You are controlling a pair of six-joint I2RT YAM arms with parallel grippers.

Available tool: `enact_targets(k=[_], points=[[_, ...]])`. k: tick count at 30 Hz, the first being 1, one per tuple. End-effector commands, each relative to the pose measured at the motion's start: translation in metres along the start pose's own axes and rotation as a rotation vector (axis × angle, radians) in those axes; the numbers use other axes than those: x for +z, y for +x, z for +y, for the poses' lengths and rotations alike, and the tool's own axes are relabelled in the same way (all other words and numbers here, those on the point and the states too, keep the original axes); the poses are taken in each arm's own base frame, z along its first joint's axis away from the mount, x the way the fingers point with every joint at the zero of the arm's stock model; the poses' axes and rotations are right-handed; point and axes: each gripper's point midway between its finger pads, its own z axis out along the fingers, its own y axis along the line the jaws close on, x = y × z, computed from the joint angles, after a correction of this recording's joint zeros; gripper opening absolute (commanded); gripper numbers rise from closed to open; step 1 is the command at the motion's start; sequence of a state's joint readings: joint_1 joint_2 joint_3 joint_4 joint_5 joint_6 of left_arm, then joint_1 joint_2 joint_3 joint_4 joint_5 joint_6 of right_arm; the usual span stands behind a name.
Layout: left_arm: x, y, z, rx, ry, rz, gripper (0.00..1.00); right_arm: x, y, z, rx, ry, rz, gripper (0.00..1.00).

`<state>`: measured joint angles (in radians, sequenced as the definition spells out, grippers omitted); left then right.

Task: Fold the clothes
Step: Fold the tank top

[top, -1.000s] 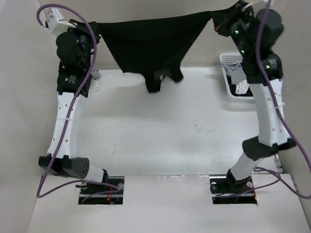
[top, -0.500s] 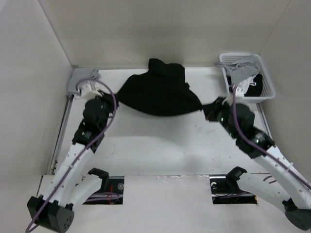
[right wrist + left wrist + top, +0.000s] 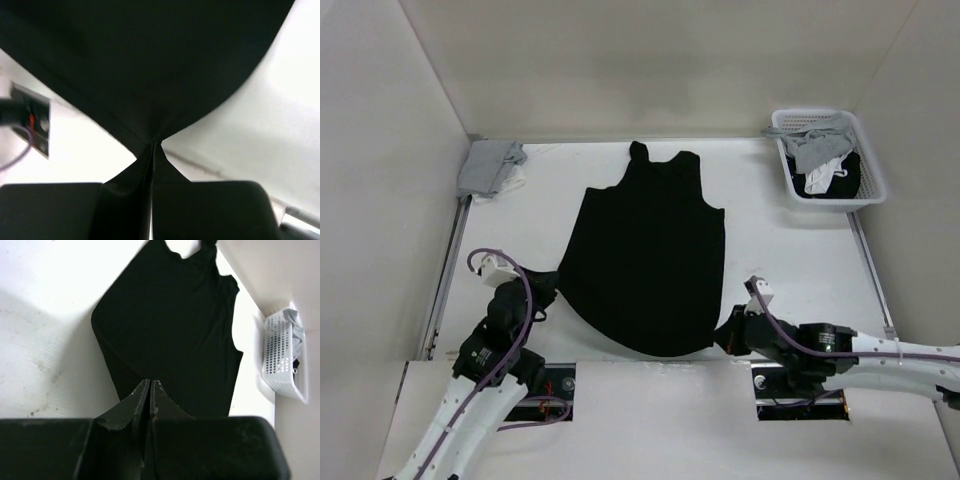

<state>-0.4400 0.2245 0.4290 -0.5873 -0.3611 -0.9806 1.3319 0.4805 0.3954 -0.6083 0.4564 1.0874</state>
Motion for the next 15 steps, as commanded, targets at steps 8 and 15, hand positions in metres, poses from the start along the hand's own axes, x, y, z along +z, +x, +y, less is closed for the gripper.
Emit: enact_targets(k=[8, 15], points=[[0.096, -0.044, -0.068, -0.018, -0.010, -0.115, 0.01, 0.050, -0.154, 0.000, 0.062, 0.117, -0.319, 0.00], [0.229, -0.093, -0.165, -0.031, 0.065, -0.160, 0.01, 0.086, -0.331, -0.038, 0.147, 0.177, -0.509, 0.00]])
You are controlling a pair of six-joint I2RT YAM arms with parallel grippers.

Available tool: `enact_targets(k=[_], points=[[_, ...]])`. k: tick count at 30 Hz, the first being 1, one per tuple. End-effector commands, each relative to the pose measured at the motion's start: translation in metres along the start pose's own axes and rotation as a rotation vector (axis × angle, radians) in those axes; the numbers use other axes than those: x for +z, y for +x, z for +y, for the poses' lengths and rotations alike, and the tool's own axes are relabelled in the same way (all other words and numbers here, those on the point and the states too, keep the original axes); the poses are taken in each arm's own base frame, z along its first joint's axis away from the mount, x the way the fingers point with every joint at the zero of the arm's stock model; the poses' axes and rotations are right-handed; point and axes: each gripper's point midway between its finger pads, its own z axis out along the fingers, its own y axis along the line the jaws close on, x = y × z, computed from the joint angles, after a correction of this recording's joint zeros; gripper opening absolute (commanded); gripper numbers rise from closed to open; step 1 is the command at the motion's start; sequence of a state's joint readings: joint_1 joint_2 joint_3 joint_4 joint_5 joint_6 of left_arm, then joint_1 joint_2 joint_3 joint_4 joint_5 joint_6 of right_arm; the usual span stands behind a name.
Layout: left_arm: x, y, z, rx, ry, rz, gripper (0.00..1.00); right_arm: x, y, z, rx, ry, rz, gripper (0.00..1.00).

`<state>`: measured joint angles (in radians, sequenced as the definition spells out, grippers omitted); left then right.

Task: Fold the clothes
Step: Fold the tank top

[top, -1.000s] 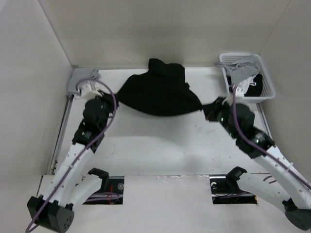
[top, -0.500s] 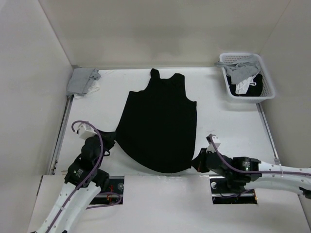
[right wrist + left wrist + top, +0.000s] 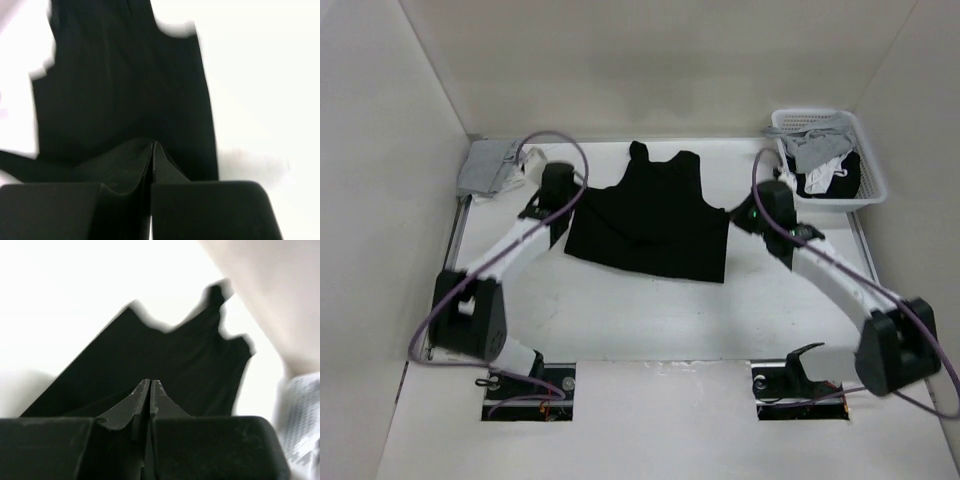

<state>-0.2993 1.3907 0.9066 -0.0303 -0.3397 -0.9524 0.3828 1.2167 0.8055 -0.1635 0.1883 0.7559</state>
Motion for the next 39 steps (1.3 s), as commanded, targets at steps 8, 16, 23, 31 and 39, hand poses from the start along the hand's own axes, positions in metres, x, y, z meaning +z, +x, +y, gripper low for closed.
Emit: enact_targets(k=[8, 16, 23, 31, 39], points=[[0.158, -0.104, -0.159, -0.018, 0.198, -0.201, 0.19, 0.144, -0.189, 0.066, 0.085, -0.132, -0.162, 0.02], [0.125, -0.071, -0.056, -0.041, 0.086, -0.173, 0.36, 0.155, -0.137, 0.046, 0.067, -0.090, -0.087, 0.45], [0.078, 0.016, 0.019, -0.073, 0.094, 0.005, 0.39, 0.084, -0.050, 0.035, 0.044, -0.138, -0.066, 0.00], [0.103, 0.043, 0.026, -0.112, 0.132, 0.115, 0.43, 0.052, 0.007, -0.007, 0.071, -0.115, -0.034, 0.27], [0.130, 0.047, 0.050, -0.137, 0.045, 0.105, 0.25, 0.064, 0.041, -0.050, 0.178, -0.041, 0.038, 0.49]])
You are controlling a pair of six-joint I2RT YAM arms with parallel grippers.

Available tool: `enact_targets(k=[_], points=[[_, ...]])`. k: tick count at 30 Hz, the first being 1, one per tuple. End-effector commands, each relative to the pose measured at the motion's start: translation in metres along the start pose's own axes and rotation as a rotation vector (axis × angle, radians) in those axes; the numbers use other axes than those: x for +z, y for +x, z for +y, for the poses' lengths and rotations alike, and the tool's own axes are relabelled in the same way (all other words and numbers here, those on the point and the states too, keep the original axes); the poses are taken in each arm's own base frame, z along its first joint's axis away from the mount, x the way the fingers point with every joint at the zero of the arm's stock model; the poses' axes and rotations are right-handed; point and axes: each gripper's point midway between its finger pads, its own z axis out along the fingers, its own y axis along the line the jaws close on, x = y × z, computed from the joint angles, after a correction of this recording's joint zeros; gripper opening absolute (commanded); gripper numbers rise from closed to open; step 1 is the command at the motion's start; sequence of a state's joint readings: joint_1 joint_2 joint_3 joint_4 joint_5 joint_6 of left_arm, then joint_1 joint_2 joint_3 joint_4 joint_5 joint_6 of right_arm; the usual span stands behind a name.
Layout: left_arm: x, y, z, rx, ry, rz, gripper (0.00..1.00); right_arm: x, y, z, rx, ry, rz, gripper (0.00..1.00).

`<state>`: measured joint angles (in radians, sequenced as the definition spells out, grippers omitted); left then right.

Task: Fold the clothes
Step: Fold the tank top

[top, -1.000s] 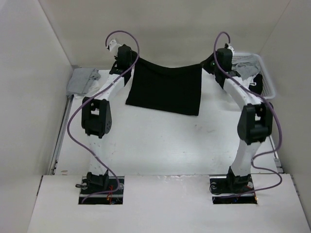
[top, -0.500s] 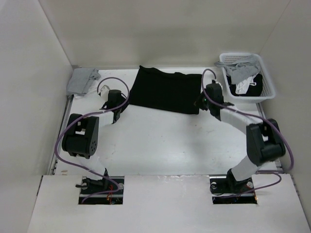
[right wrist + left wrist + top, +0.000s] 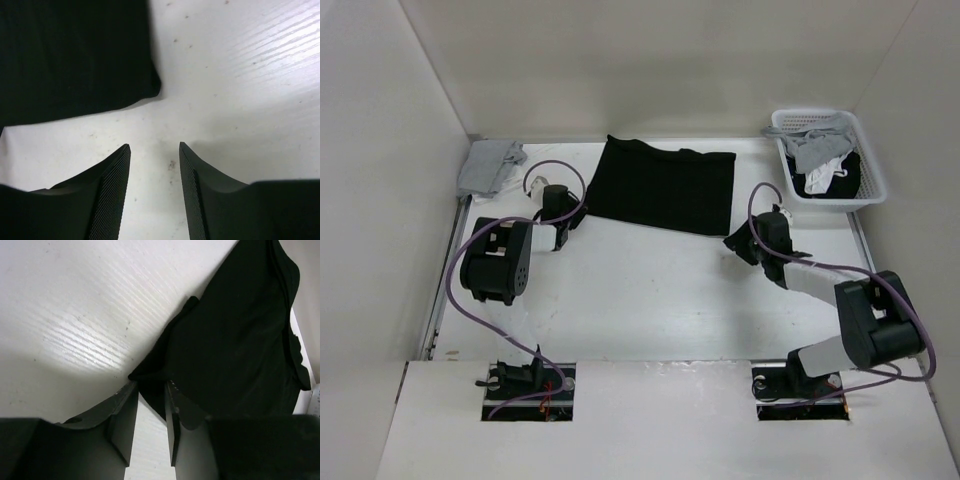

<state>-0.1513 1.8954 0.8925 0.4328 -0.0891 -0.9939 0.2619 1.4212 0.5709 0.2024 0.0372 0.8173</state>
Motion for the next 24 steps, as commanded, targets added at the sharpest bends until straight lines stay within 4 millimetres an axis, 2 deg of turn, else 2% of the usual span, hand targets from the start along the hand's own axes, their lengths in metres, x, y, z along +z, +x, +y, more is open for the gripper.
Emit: enact_targets(k=[1, 3, 5, 10, 15, 19, 24], points=[[0.009, -0.016, -0.013, -0.032, 0.036, -0.037, 0.21, 0.011, -0.012, 0.015, 0.064, -0.069, -0.048, 0.49], [0.011, -0.016, -0.012, -0.034, 0.033, -0.040, 0.12, 0.019, -0.012, 0.013, 0.092, -0.076, -0.049, 0.52], [0.012, -0.016, -0.010, -0.035, 0.027, -0.043, 0.07, 0.022, -0.013, 0.016, 0.111, -0.090, -0.053, 0.54], [0.012, -0.018, -0.003, -0.037, 0.011, -0.056, 0.02, 0.030, -0.016, 0.015, 0.192, -0.076, -0.070, 0.57], [0.009, -0.024, -0.001, -0.051, 0.014, -0.086, 0.00, 0.042, -0.021, 0.013, 0.311, -0.069, -0.116, 0.53], [0.008, -0.023, -0.001, -0.058, 0.017, -0.082, 0.00, 0.050, -0.026, 0.013, 0.354, -0.062, -0.143, 0.44], [0.006, -0.022, -0.003, -0.067, 0.030, -0.081, 0.00, 0.059, -0.026, 0.012, 0.383, -0.050, -0.137, 0.14]])
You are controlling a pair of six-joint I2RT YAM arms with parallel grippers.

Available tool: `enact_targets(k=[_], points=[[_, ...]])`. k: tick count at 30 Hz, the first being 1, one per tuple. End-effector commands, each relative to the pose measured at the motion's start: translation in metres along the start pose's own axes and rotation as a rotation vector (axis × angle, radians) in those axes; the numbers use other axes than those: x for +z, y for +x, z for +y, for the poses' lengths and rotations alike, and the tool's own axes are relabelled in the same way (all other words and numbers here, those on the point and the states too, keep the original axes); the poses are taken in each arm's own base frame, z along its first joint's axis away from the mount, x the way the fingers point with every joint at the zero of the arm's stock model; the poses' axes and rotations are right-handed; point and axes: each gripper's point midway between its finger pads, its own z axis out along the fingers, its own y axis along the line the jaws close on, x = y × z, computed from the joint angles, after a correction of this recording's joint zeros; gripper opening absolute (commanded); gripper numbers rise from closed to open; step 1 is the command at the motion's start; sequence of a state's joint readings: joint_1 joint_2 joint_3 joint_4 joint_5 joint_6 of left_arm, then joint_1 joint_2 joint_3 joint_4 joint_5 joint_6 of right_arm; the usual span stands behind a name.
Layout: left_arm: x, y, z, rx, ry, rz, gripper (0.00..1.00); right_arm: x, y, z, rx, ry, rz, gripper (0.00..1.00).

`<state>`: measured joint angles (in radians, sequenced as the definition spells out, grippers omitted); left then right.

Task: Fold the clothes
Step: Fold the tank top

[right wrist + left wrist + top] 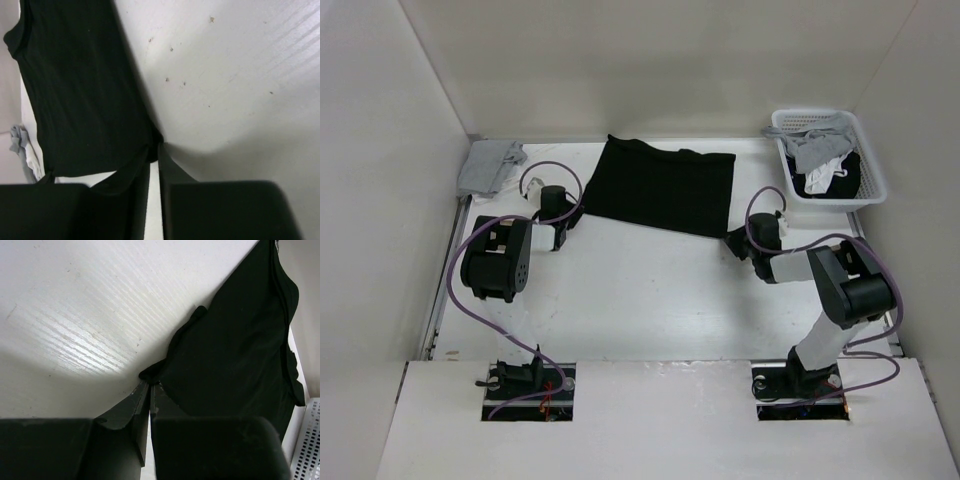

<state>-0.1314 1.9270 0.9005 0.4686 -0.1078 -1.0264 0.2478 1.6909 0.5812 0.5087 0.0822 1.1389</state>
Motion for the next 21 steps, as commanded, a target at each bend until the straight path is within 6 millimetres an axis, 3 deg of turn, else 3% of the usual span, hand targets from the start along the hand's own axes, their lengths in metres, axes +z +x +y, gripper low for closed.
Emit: enact_targets(k=[1, 5, 7, 9, 12, 16, 19, 21], points=[[-0.004, -0.012, -0.011, -0.024, 0.048, -0.043, 0.00, 0.009, -0.014, 0.020, 0.053, -0.050, -0.054, 0.09], [-0.024, -0.023, -0.028, -0.030, 0.095, -0.072, 0.00, -0.003, -0.019, 0.034, 0.018, -0.095, -0.063, 0.00], [-0.046, -0.033, -0.039, -0.038, 0.136, -0.098, 0.00, -0.027, -0.020, 0.050, -0.040, -0.153, -0.070, 0.00], [-0.081, -0.048, -0.056, -0.043, 0.197, -0.146, 0.00, -0.059, -0.025, 0.062, -0.103, -0.194, -0.093, 0.00], [-0.146, -0.069, -0.079, -0.045, 0.309, -0.221, 0.00, -0.121, -0.036, 0.082, -0.210, -0.257, -0.146, 0.00], [-0.259, -0.087, -0.106, -0.004, 0.459, -0.284, 0.00, -0.220, -0.054, 0.105, -0.311, -0.348, -0.237, 0.00], [-0.340, -0.101, -0.113, 0.028, 0.544, -0.347, 0.00, -0.294, -0.067, 0.121, -0.347, -0.420, -0.281, 0.00], [-0.373, -0.107, -0.112, 0.049, 0.564, -0.367, 0.00, -0.325, -0.071, 0.129, -0.359, -0.454, -0.286, 0.00]])
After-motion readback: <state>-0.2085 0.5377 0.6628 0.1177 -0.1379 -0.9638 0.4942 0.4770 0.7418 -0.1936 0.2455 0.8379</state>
